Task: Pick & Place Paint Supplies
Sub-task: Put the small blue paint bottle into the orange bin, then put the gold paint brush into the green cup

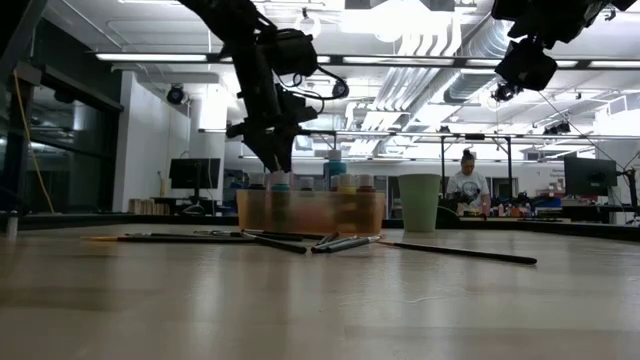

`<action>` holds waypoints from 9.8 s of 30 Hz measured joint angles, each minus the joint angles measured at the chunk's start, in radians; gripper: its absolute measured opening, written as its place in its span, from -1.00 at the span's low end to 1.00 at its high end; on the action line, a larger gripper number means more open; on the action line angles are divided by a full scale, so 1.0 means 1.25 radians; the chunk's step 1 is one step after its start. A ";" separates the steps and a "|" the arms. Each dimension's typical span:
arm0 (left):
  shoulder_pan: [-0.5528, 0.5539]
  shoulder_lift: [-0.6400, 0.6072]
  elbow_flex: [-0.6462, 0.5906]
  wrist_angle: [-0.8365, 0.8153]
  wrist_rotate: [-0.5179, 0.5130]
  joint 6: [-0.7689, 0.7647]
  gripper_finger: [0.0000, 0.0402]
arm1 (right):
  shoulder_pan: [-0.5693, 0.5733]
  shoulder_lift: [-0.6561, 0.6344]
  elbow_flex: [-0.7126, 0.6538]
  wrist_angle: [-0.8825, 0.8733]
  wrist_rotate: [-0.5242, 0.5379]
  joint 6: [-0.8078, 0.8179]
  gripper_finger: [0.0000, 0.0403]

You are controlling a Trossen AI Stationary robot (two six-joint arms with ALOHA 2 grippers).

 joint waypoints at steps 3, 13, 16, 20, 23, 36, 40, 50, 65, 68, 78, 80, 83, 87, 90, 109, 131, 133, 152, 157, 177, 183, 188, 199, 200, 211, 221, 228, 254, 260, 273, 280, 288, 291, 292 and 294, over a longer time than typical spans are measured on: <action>0.000 0.000 0.029 -0.016 -0.003 0.019 -0.20 | 0.000 0.000 0.000 0.018 -0.001 0.033 0.09; -0.001 -0.017 0.150 -0.026 0.014 0.097 -0.20 | -0.001 0.015 0.000 0.080 0.067 0.217 0.09; -0.011 -0.047 0.136 0.024 0.035 0.120 -0.20 | 0.001 0.039 0.008 0.103 0.061 0.217 0.09; -0.034 -0.089 0.107 0.090 0.064 0.167 -0.20 | 0.005 0.119 0.053 0.099 0.062 0.217 0.09; -0.055 -0.137 0.078 0.124 0.078 0.217 -0.20 | 0.015 0.194 0.104 0.094 0.082 0.210 0.09; -0.080 -0.357 -0.168 0.233 0.249 0.269 -0.20 | 0.039 0.523 0.340 -0.050 0.239 0.489 0.09; -0.079 -0.447 -0.269 0.295 0.278 0.263 -0.20 | 0.027 0.601 0.342 -0.044 0.252 0.646 0.09; -0.079 -0.605 -0.384 0.315 0.305 0.268 -0.20 | 0.035 0.810 0.342 0.087 0.360 0.859 0.09; -0.079 -0.635 -0.398 0.280 0.310 0.269 -0.20 | 0.013 0.912 0.340 0.073 0.423 1.053 0.09; -0.079 -0.635 -0.398 0.276 0.310 0.269 -0.20 | 0.014 0.921 0.341 0.075 0.425 1.088 0.09; -0.079 -0.635 -0.398 0.275 0.310 0.270 -0.20 | 0.023 0.944 0.341 0.085 0.429 1.153 0.09; -0.079 -0.635 -0.398 0.274 0.310 0.270 -0.20 | 0.029 0.952 0.342 0.088 0.431 1.170 0.08; -0.079 -0.634 -0.398 0.270 0.310 0.271 -0.20 | 0.035 0.954 0.342 0.090 0.428 1.177 0.02; -0.079 -0.634 -0.398 0.263 0.310 0.273 -0.20 | 0.044 0.955 0.341 0.084 0.440 1.195 -0.10; -0.079 -0.634 -0.398 0.263 0.310 0.284 -0.20 | 0.038 0.955 0.341 0.081 0.428 1.194 -0.19; -0.079 -0.634 -0.398 0.261 0.310 0.284 -0.20 | 0.022 0.960 0.341 0.103 0.377 1.179 -0.30; -0.079 -0.634 -0.397 0.240 0.308 0.284 -0.20 | 0.022 0.999 0.344 0.089 0.352 1.151 -0.30; -0.079 -0.634 -0.397 0.240 0.308 0.284 -0.20 | 0.022 0.999 0.344 0.089 0.352 1.146 -0.30; -0.079 -0.634 -0.397 0.236 0.307 0.284 -0.20 | 0.023 0.999 0.341 0.086 0.353 1.115 -0.53; -0.079 -0.634 -0.397 0.228 0.307 0.284 -0.20 | 0.023 0.999 0.341 0.088 0.354 1.110 -0.53; -0.079 -0.634 -0.397 0.218 0.307 0.284 -0.20 | 0.023 0.999 0.341 0.093 0.356 1.111 -0.54; -0.079 -0.634 -0.397 0.218 0.307 0.284 -0.20 | 0.023 0.999 0.341 0.094 0.357 1.112 -0.54; -0.079 -0.634 -0.397 0.218 0.307 0.284 -0.20 | 0.023 0.999 0.340 0.092 0.358 1.113 -0.62; -0.079 -0.634 -0.397 0.214 0.307 0.284 -0.20 | 0.024 1.000 0.339 0.099 0.367 1.113 -0.97; -0.079 -0.634 -0.397 0.212 0.307 0.284 -0.20 | 0.024 1.000 0.339 0.099 0.367 1.113 -0.98; -0.079 -0.634 -0.397 0.197 0.307 0.284 -0.20 | 0.027 0.978 0.340 0.094 0.395 1.067 -0.98; -0.079 -0.634 -0.397 0.195 0.307 0.284 -0.20 | 0.035 0.901 0.338 0.076 0.489 1.024 -0.98; -0.079 -0.634 -0.397 0.194 0.307 0.280 -0.20 | 0.062 0.821 0.338 0.039 0.560 0.985 -0.98; -0.079 -0.634 -0.398 0.192 0.300 0.262 -0.20 | -0.020 0.492 0.341 0.032 1.235 0.547 -0.98; -0.079 -0.634 -0.398 0.192 0.297 0.262 -0.20 | -0.100 0.541 0.341 0.097 1.223 0.473 -0.98; -0.079 -0.634 -0.398 0.191 0.278 0.242 -0.20 | -0.191 0.682 0.341 0.203 1.121 0.354 -0.98; -0.079 -0.634 -0.398 0.192 0.278 0.238 -0.20 | -0.185 0.731 0.341 0.204 1.083 0.355 -0.98; -0.079 -0.634 -0.398 0.191 0.278 0.238 -0.20 | -0.185 0.735 0.341 0.198 1.061 0.335 -0.98; -0.079 -0.634 -0.398 0.191 0.279 0.239 -0.20 | -0.185 0.735 0.341 0.197 1.034 0.335 -0.94; -0.079 -0.634 -0.398 0.191 0.279 0.239 -0.20 | -0.185 0.735 0.341 0.197 1.022 0.335 -0.91; -0.079 -0.634 -0.398 0.191 0.279 0.239 -0.20 | -0.185 0.735 0.341 0.195 1.008 0.335 -0.83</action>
